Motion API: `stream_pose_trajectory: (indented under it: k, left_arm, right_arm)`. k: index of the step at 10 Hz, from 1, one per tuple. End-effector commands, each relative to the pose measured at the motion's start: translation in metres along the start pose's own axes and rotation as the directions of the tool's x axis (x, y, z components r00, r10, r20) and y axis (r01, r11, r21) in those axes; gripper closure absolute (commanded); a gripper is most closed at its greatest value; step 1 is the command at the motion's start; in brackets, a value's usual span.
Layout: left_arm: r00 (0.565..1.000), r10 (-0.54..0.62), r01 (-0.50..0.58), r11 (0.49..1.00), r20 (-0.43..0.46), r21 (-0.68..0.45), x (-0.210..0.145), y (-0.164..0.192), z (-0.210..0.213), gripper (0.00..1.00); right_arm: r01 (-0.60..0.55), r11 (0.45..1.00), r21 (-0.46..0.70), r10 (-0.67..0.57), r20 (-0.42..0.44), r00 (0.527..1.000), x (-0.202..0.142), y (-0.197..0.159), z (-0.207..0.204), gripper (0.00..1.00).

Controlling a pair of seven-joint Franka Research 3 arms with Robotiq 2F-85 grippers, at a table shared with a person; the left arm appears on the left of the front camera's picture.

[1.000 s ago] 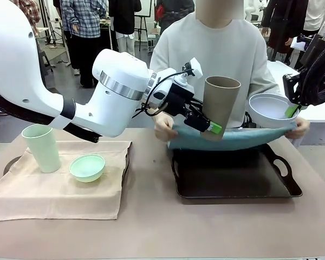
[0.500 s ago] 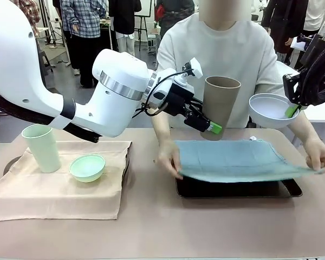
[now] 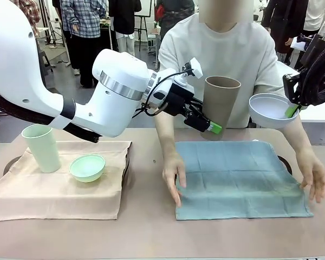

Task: Set up a tray with a mat and arrange the tableware.
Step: Place the Picnic Bowl and Reusable plastic cup back onto the Handle tray in front of the human's position.

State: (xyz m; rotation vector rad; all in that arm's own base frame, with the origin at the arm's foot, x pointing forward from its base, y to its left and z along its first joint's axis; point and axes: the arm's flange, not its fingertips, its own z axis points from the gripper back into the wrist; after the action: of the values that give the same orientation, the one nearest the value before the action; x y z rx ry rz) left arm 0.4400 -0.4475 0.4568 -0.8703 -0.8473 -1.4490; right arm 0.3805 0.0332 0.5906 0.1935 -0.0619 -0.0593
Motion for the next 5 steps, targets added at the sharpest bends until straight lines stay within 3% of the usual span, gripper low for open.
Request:
stream_pose_trajectory:
  k: [1, 5]
  left_arm:
    - [1.0, -0.008, 0.008, 1.0, 0.007, -0.012, 0.0021, 0.0007, 0.0022, 0.74]
    - [1.0, -0.008, 0.008, 1.0, 0.007, -0.012, 0.0021, 0.0007, 0.0022, 0.74]
  right_arm:
    - [0.0, 1.0, -0.005, 0.0, 0.004, 1.0, -0.0019, -0.0004, 0.0003, 1.0]
    - [0.0, 1.0, -0.005, 0.0, 0.004, 1.0, -0.0019, -0.0004, 0.0003, 1.0]
